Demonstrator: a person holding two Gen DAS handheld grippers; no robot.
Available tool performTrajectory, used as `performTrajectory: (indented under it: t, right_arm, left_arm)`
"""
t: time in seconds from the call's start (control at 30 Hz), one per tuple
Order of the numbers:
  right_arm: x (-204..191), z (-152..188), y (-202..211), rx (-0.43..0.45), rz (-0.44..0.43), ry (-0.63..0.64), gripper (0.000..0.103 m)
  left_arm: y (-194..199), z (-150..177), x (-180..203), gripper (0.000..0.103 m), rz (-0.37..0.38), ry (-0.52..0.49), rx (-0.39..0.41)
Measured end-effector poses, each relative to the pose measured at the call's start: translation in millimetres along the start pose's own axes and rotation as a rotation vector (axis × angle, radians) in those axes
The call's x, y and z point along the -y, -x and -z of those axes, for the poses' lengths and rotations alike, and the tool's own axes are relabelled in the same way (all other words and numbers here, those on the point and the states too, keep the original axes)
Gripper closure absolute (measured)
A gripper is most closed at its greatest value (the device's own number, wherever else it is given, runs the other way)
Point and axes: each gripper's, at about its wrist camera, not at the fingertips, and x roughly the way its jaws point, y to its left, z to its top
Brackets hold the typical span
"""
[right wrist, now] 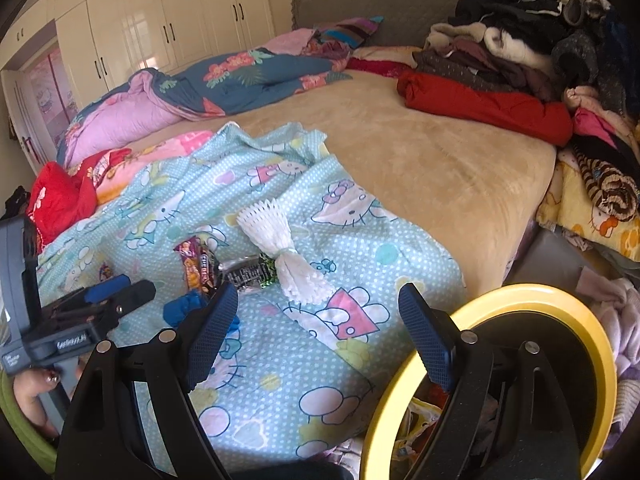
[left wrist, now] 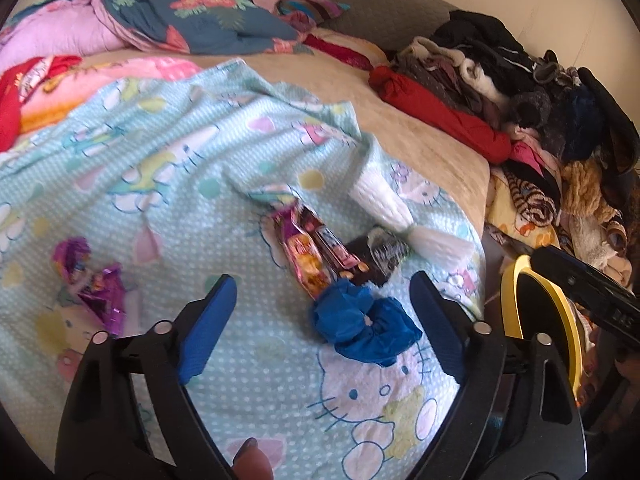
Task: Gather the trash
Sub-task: 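Grasp the blue glove with the left tool while the right tool grasps the white foam net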
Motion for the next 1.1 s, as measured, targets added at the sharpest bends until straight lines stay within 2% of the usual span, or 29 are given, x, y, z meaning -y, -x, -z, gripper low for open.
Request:
performTrajectory:
  t: [0.17, 0.4, 0.47, 0.57, 0.63, 0.7, 0.9, 1.1]
  right_arm:
    - [4.4, -4.6, -25.9, -0.047, -0.022, -0.021, 0.023]
    - [3.5, -7.5, -61.4, -0.119, -0.055, -0.028, 0.030]
    - [1.7, -8.4, -72.1, -0.141, -0.061, -0.022, 0.033]
    - [-1.5, -9.3, -84.8, -0.173, -0.077, -0.012, 0.050]
    - [-4.4, -9.4, -92.5, -0.199, -0.090, 0.003, 0.071]
    - [-7.4, -7.9, -96.3, -0.215, -0.107, 0.013, 0.081]
    - [-10.2, -3.1, -86.9, -0.207, -0.135, 0.005, 0.086]
    - [-15.6, -1.5, -66.0, -0.174, -0.159, -0.001, 0.086]
  left_arm:
    - [-16.7, 8.1, 5.3, 0.030, 0.030, -0.011, -0.057]
    - [-33.4, 16.4, 11.1, 0.031, 0.049, -0.024, -0.114]
    - [-38.0, 19.1, 13.4, 0.034, 0.053, -0.031, -0.128]
    - [-42.9, 21.1, 17.2, 0.038, 0.054, -0.047, -0.139]
    - [-45.1, 21.1, 18.3, 0.042, 0.057, -0.057, -0.144]
    - [-46.7, 21.0, 18.6, 0.048, 0.056, -0.062, -0.146]
    - [-47.0, 21.2, 15.3, 0.070, 0.067, -0.057, -0.158]
    - [-38.4, 22.3, 13.2, 0.082, 0.079, -0.046, -0.159]
